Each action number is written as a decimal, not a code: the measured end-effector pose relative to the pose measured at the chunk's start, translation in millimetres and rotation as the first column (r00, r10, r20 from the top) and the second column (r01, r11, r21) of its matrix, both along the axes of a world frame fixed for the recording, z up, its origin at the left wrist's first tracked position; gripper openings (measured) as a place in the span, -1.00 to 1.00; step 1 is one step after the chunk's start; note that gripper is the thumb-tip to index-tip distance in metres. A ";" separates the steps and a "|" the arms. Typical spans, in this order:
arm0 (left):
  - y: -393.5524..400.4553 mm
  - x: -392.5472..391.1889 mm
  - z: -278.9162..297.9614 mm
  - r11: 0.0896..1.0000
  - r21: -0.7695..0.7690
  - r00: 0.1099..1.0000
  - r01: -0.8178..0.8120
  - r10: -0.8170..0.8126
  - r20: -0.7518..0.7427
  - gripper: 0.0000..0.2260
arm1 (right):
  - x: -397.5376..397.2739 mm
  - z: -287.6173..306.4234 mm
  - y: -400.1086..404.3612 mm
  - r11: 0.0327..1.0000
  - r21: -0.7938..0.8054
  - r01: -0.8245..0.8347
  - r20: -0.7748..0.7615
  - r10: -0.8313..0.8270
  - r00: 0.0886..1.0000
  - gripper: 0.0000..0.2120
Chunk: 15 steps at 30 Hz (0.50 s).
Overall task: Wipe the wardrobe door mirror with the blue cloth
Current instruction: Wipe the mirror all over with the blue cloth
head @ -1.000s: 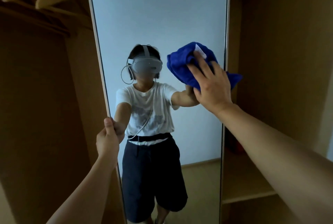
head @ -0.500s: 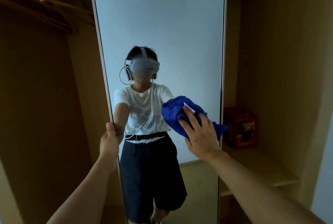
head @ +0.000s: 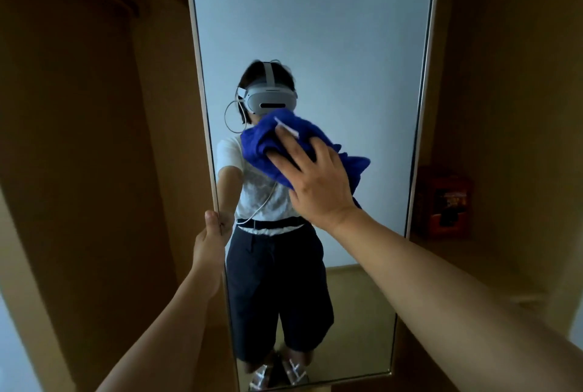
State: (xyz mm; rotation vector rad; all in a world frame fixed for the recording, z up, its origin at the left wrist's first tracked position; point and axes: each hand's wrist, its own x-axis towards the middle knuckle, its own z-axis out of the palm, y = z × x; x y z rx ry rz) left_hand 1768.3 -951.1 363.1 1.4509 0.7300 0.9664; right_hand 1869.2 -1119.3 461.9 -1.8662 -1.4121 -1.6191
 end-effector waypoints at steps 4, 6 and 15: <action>1.9 -1.8 -29.3 1.000 0.005 0.999 0.023 -0.023 0.029 -0.57 | -1.2 -75.7 8.2 0.980 -0.191 -0.053 0.124 0.077 0.989 -0.56; 4.9 -0.6 -38.7 0.999 0.023 0.998 0.032 -0.033 0.050 -0.57 | -2.4 -106.8 7.0 0.946 -0.319 -0.048 0.167 0.106 0.980 -0.56; 7.3 4.1 -90.0 0.998 -0.046 0.998 -0.032 0.029 -0.053 -0.54 | -19.0 -64.9 19.0 0.992 -0.093 -0.088 0.025 0.091 0.996 -0.47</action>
